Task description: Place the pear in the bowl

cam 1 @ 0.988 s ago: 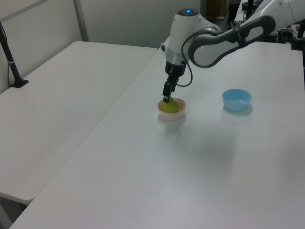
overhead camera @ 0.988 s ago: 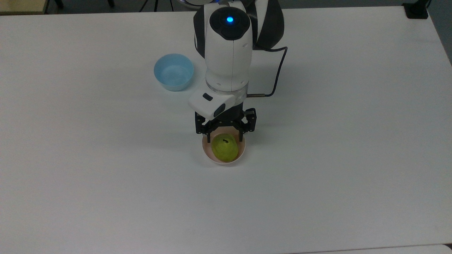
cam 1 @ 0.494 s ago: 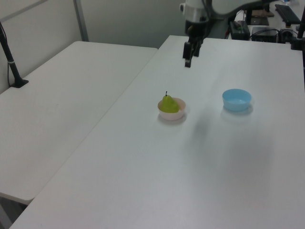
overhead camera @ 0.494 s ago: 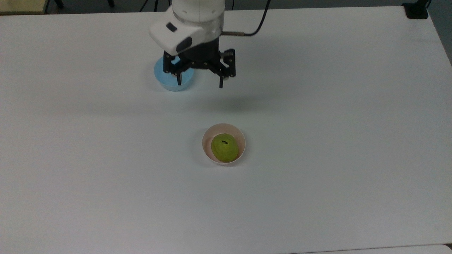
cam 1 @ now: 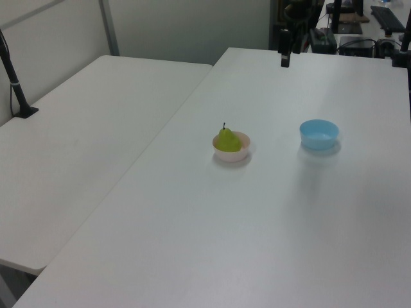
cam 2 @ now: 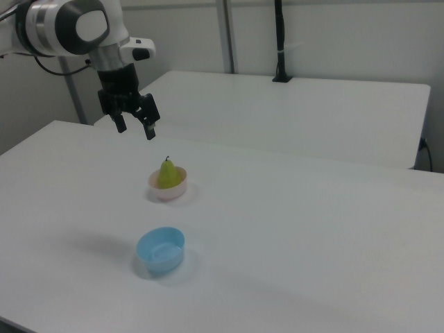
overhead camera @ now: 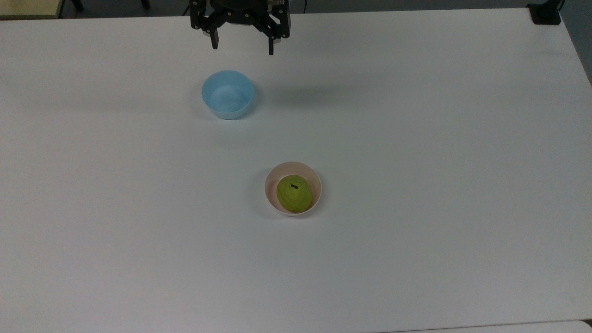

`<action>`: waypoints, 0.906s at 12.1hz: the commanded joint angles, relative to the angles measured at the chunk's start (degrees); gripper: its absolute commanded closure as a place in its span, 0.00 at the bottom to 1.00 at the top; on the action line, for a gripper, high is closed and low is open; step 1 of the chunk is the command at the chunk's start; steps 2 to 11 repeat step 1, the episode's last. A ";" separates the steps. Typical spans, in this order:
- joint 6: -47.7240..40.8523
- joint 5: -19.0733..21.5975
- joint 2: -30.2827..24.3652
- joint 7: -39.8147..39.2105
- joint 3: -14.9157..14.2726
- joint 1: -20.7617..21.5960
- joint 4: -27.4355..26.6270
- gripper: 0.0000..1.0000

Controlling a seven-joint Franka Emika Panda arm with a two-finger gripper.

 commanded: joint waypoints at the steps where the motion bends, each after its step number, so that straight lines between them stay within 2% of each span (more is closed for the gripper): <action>1: -1.19 0.49 -2.33 0.19 -0.51 0.22 -2.45 0.00; 11: -1.19 0.49 -2.33 0.19 -0.51 0.22 -2.45 0.00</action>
